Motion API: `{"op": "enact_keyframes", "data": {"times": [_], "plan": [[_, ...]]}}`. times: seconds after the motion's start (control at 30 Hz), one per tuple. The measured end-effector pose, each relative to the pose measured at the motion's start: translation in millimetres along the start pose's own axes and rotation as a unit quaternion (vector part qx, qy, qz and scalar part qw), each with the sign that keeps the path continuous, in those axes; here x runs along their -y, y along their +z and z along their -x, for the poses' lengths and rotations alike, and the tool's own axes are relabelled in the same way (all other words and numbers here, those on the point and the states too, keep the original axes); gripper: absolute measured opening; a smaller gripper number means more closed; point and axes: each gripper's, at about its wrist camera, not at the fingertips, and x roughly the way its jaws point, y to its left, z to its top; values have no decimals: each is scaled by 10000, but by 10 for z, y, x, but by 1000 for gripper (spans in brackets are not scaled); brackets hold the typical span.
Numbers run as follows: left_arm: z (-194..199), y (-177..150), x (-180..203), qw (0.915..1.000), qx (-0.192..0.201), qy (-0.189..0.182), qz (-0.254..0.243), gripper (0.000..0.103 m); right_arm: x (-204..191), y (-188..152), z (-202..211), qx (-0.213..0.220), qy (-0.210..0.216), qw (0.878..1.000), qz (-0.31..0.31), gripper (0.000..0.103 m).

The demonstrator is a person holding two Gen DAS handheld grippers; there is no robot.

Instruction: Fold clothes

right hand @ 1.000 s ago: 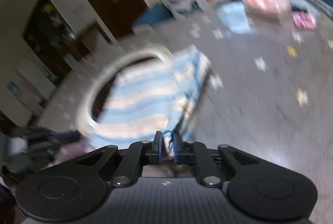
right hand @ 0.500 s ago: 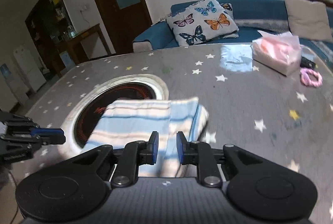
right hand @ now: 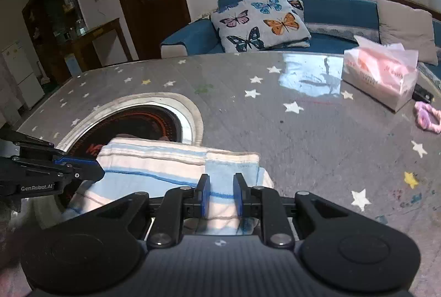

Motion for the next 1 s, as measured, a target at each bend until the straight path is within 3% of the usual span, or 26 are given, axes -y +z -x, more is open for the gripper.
{"op": "enact_keyframes", "data": {"times": [0.27,0.37,0.43,0.5,0.63,0.7,0.77,1.0], "plan": [[43,2,-94,9997,-8,106,232,13,56,-42,5,67,6,9999,-157,18],[229,-77,-31,9998,107,-15,148,34,-16,-79,180,152,58,9999,-16,21],[338,-146,67,9998,151,-111,-39,38,-89,-137,287,115,143,9997,166,30],[450,-246,174,9994,143,-219,-210,51,-166,-210,377,78,165,9992,352,31],[661,-469,374,9979,119,-393,-501,61,-269,-350,526,43,220,9985,494,38],[755,-574,443,9968,142,-442,-653,77,-314,-402,599,63,234,9982,551,39],[804,-685,514,9963,143,-306,-790,80,-357,-448,649,75,226,9978,622,46],[779,-1012,429,9959,-169,186,-874,79,-446,-648,670,-71,95,9950,990,46]]}}
